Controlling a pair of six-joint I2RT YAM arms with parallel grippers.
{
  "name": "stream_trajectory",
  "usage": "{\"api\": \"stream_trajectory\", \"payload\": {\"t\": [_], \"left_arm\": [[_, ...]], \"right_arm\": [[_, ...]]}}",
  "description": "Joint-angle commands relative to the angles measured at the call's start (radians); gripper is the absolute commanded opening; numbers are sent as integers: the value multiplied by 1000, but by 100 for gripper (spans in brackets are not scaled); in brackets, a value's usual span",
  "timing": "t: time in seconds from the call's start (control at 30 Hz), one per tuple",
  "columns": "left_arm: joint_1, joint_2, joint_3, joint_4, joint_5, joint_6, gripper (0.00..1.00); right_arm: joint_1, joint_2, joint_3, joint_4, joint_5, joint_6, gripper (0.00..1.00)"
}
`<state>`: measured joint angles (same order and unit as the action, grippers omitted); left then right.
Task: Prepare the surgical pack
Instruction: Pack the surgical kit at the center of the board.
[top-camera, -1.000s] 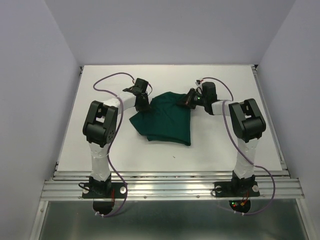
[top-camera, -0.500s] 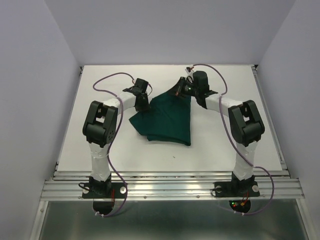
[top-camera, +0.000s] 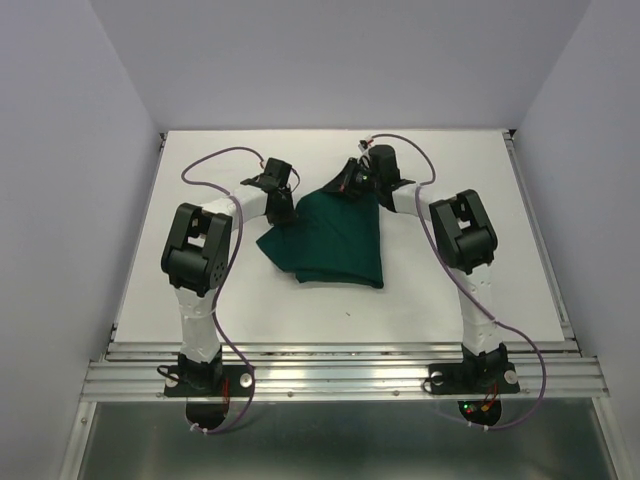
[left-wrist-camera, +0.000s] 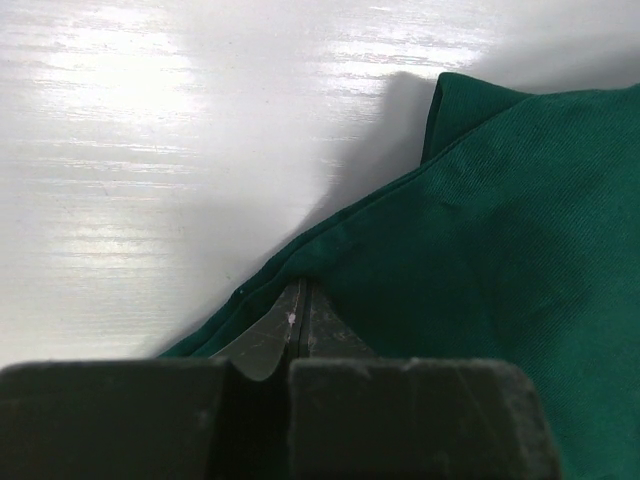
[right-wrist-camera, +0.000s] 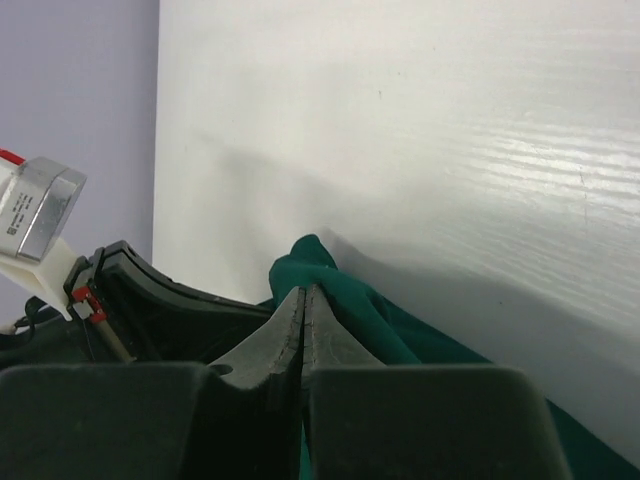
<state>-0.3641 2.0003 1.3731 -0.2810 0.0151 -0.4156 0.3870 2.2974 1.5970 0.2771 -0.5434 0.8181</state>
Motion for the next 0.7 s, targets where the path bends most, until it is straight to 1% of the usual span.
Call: {"api": "stream_trajectory", "payload": {"t": [0.0,0.03,0.07,0.17,0.2,0.23,0.3,0.33,0.4,0.43,0.57,0.63,0.67], "left_arm": [[17,-17,-39,-84,-40,32,0],[16,-17,-37,-83,-35,32,0],[17,-17,-39,-84,-33,32,0],[17,-17,-49,-75,-29,29,0],[17,-15,-48,-73,-23,29,0],[17,-12,-48,-72,-20,28,0],[17,2,-43,-69,-20,23,0],[17,12,-36,-73,-20,23,0],[17,15,-32,-75,-20,24,0],[17,14,-34,-75,-20,23,0],[17,3,-40,-76,-20,23,0],[17,-3,-42,-76,-20,23,0],[17,-6,-42,-76,-20,23,0]], "right_arm": [[1,-97,17,-64,2,-57,1],[1,-125,-2,-56,-4,-60,1],[10,-191,-53,-55,-9,-75,1],[19,-304,-178,-38,-7,-105,1],[44,-373,-224,-26,-15,-106,1],[55,-404,-321,0,-21,-105,1],[85,-479,-414,29,-49,-88,1],[99,-504,-507,65,-49,-65,1],[128,-565,-598,108,-50,-36,1],[159,-581,-676,141,-44,-13,1],[228,-602,-833,226,-30,44,1],[239,-580,-871,246,-32,56,1],[239,-555,-891,288,-36,68,1]]}}
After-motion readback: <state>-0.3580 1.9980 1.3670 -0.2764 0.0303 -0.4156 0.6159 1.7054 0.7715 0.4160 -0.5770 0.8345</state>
